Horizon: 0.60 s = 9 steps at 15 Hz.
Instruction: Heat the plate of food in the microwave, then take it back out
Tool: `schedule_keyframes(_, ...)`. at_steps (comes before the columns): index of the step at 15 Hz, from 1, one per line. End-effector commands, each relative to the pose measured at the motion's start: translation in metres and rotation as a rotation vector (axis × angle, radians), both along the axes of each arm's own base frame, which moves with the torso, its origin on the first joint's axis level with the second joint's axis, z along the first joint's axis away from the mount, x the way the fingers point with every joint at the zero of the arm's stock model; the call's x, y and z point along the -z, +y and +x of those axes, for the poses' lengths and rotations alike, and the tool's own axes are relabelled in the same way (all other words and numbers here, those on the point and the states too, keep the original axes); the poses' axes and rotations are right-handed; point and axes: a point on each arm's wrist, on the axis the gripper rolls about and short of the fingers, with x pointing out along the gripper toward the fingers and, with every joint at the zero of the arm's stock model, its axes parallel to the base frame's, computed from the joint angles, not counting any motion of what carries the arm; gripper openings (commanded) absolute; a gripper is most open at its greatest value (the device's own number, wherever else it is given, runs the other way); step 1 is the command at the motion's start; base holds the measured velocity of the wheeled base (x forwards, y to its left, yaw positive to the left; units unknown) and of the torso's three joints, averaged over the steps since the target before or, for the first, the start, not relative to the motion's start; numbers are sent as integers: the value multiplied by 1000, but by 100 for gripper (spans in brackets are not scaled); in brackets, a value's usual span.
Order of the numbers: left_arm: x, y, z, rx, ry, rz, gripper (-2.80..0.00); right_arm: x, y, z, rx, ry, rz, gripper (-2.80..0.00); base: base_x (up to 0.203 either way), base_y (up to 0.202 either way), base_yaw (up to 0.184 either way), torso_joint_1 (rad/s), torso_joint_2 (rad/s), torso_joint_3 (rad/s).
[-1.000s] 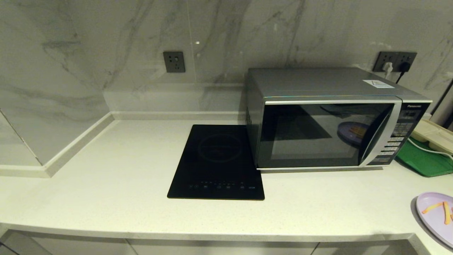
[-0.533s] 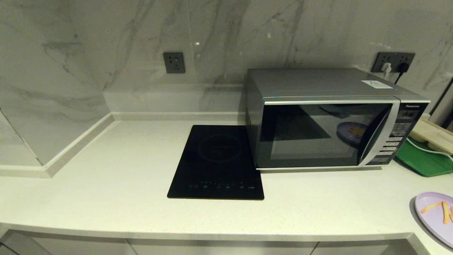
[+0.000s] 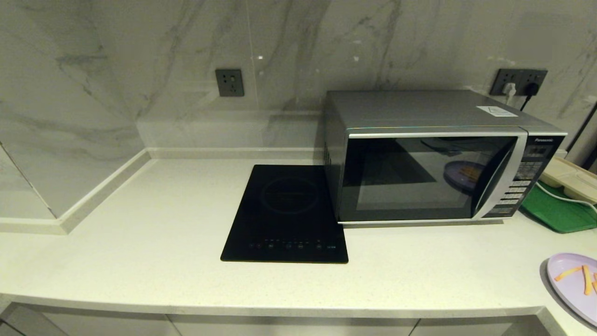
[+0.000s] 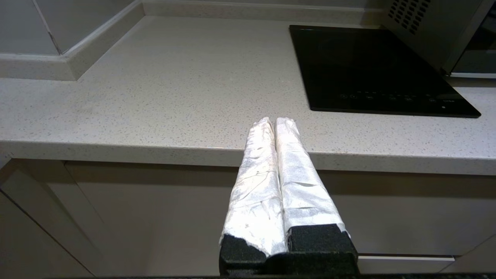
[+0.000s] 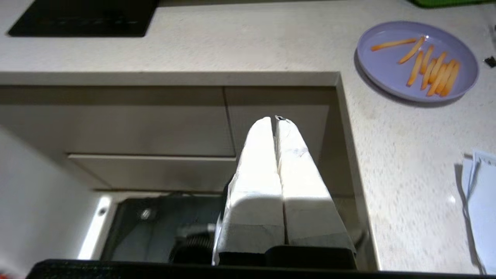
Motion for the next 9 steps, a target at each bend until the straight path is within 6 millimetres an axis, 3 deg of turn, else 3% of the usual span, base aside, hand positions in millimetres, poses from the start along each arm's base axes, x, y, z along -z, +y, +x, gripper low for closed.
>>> schedule_keyframes(1, 0, 0, 0, 0, 0, -1, -280, 24, 0, 44, 20, -53, -11, -280, 0, 0, 0, 0, 0, 0)
schedule_keyframes(5, 0, 0, 0, 0, 0, -1, -280, 77, -1, 111, 48, -155, -77, -280, 0, 0, 0, 0, 0, 0)
schedule_keyframes(7, 0, 0, 0, 0, 0, -1, -280, 84, -1, 125, 62, -311, -121, -280, 0, 0, 0, 0, 0, 0)
schedule_keyframes(9, 0, 0, 0, 0, 0, -1, -280, 88, -1, 127, 64, -314, -83, -280, 0, 0, 0, 0, 0, 0)
